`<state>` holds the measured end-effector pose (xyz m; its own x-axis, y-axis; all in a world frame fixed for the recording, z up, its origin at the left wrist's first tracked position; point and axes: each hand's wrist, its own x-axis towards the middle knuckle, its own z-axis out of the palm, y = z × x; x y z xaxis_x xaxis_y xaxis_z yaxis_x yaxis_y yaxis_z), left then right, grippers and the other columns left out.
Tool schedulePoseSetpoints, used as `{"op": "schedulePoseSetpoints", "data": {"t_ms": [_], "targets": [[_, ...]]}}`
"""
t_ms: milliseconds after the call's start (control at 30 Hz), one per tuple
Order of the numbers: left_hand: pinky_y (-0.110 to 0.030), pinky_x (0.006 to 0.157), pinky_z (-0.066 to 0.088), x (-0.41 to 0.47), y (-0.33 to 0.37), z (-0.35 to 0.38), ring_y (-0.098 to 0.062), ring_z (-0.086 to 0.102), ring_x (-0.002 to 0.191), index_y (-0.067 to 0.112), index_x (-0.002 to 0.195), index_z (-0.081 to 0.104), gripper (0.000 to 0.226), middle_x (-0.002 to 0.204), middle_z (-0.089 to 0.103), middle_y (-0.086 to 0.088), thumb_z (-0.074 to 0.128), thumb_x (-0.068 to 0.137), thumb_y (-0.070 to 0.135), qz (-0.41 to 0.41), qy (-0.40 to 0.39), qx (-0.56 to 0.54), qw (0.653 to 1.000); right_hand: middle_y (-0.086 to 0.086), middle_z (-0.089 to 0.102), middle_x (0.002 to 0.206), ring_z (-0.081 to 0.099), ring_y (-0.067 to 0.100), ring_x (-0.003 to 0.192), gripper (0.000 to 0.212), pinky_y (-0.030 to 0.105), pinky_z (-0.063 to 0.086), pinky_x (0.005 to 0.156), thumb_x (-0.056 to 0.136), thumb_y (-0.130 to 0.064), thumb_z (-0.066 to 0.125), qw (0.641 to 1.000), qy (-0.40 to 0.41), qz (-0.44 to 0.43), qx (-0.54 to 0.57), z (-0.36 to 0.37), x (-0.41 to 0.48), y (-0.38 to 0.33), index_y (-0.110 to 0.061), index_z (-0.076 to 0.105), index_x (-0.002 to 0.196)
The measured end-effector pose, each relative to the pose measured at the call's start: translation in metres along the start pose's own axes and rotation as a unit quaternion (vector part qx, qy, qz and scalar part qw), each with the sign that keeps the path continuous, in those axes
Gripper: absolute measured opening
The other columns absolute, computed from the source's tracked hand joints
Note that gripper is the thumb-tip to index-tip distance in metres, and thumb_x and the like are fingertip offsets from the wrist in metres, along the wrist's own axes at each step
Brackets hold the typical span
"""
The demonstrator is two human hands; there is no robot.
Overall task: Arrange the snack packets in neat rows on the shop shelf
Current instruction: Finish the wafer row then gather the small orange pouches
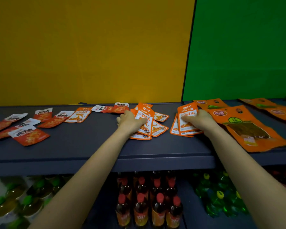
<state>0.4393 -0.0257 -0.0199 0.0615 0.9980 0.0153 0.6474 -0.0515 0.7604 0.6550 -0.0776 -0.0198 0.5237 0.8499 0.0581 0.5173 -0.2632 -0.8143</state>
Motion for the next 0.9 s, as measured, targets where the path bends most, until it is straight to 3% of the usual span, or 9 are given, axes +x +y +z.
{"op": "schedulePoseSetpoints", "data": {"t_ms": [167,267,367,400,467,600,833,900], "targets": [[-0.043,0.106,0.031,-0.005,0.009,0.007,-0.035,0.025,0.137,0.001,0.144,0.011,0.098,0.149,0.022,-0.021,0.071,0.077,0.041,-0.023,0.0,0.004,1.0,0.013,0.061,0.121,0.06,0.029,0.107,0.054,0.046,0.048,0.094,0.078,-0.035,0.071,0.999,-0.024,-0.031,-0.035,-0.004,0.002,-0.002,-0.007,0.052,0.119],[-0.044,0.101,0.043,-0.004,0.011,0.007,-0.033,0.043,0.126,0.004,0.137,0.026,0.087,0.14,0.038,-0.018,0.078,0.072,0.03,-0.011,-0.011,-0.066,0.998,0.013,0.062,0.121,0.063,0.027,0.103,0.054,0.043,0.051,0.091,0.076,-0.028,0.074,0.998,-0.05,-0.046,-0.001,-0.005,0.001,-0.002,-0.008,0.051,0.121],[-0.036,0.066,0.057,-0.006,0.01,0.006,-0.024,0.065,0.088,0.01,0.113,0.04,0.059,0.115,0.057,-0.011,0.08,0.069,0.013,-0.01,-0.022,-0.18,0.983,0.012,0.061,0.121,0.063,0.027,0.102,0.056,0.041,0.052,0.088,0.074,-0.022,0.076,0.996,-0.063,-0.046,0.045,-0.005,0.001,0.002,-0.01,0.048,0.121],[-0.029,0.054,0.055,-0.008,0.01,0.005,-0.02,0.065,0.075,0.014,0.106,0.039,0.055,0.104,0.06,-0.008,0.08,0.069,0.009,-0.013,-0.029,-0.209,0.977,0.012,0.061,0.121,0.063,0.027,0.102,0.056,0.041,0.052,0.087,0.074,-0.021,0.076,0.995,-0.065,-0.046,0.056,-0.005,0.0,0.003,-0.011,0.048,0.121],[-0.025,0.043,0.052,-0.011,0.01,0.004,-0.017,0.063,0.065,0.019,0.101,0.037,0.054,0.089,0.06,-0.004,0.078,0.07,0.005,-0.023,-0.039,-0.248,0.968,0.011,0.061,0.12,0.063,0.027,0.1,0.055,0.039,0.052,0.084,0.075,-0.02,0.076,0.993,-0.072,-0.046,0.077,-0.004,0.0,0.003,-0.013,0.047,0.121],[-0.025,0.041,0.053,-0.012,0.01,0.001,-0.019,0.064,0.063,0.017,0.101,0.042,0.045,0.085,0.061,-0.005,0.075,0.073,0.003,-0.035,-0.044,-0.302,0.952,0.011,0.06,0.121,0.063,0.026,0.097,0.053,0.035,0.051,0.077,0.078,-0.02,0.073,0.989,-0.083,-0.054,0.106,-0.004,-0.001,0.003,-0.014,0.044,0.122],[-0.028,0.044,0.056,-0.012,0.003,-0.007,-0.02,0.064,0.066,0.009,0.125,0.038,0.051,0.1,0.064,-0.014,0.063,0.082,-0.002,-0.017,-0.04,-0.382,0.923,0.009,0.059,0.123,0.062,0.024,0.1,0.053,0.039,0.051,0.083,0.082,-0.019,0.069,0.985,-0.082,-0.059,0.14,-0.009,-0.01,0.003,-0.015,0.04,0.126],[-0.028,0.045,0.056,-0.012,0.001,-0.012,-0.02,0.064,0.069,0.008,0.121,0.039,0.045,0.107,0.063,-0.015,0.062,0.083,-0.001,-0.005,-0.045,-0.408,0.912,0.006,0.06,0.12,0.061,0.02,0.092,0.049,0.034,0.052,0.075,0.082,-0.016,0.069,0.979,-0.067,-0.065,0.179,-0.011,-0.016,0.001,-0.018,0.042,0.122]]}}
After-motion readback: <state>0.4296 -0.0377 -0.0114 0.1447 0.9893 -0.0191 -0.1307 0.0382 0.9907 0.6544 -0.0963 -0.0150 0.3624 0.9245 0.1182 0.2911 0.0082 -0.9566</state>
